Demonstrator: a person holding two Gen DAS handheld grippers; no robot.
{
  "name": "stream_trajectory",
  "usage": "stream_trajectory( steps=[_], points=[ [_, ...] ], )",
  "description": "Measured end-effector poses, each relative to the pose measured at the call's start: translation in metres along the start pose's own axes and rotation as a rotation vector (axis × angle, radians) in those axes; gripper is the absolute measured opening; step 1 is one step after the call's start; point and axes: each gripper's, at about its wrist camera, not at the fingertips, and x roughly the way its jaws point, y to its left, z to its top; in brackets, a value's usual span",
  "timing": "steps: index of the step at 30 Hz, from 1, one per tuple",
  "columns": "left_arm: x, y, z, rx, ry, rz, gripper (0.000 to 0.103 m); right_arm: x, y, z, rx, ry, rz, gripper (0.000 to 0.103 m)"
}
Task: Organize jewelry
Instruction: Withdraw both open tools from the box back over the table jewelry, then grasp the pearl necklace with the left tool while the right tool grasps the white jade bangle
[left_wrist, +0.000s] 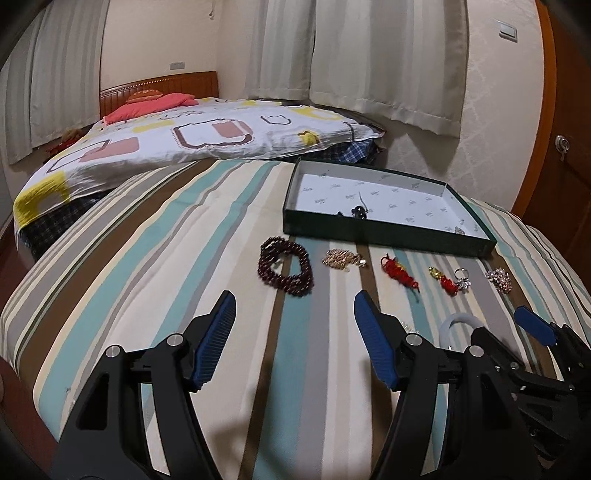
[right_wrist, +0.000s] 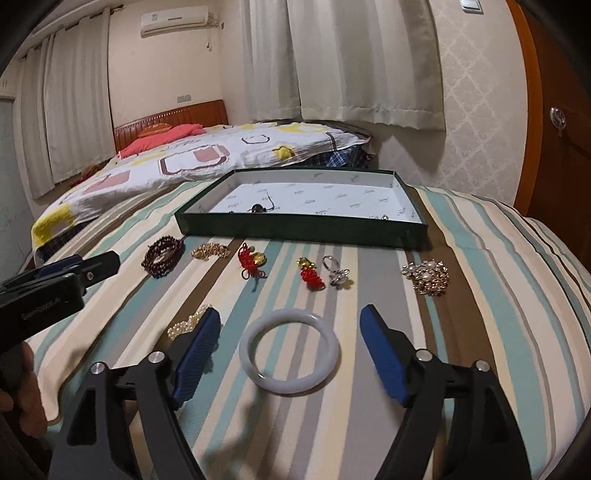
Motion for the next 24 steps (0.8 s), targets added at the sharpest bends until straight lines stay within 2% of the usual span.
stream_trajectory(
  steps=[8, 14, 16, 24],
  points=[
    [-0.001, -0.005, -0.006, 0.007, 0.004, -0.013, 0.066, 0.016, 0.0, -0.005, 0.003, 0.077, -0.038, 0.08],
    [0.002, -0.01, -0.011, 0.008, 0.025, -0.027, 0.067, 0.026, -0.001, -0.009, 0.009, 0.141, -0.033, 0.081],
    [0.003, -0.012, -0.012, 0.007, 0.029, -0.036, 0.072, 0.027, -0.002, -0.009, 0.016, 0.149, -0.013, 0.069],
    [0.005, -0.033, -0.015, 0.041, 0.051, -0.09, 0.073, 0.015, -0.016, -0.008, 0.059, 0.139, -0.01, 0.068]
  ],
)
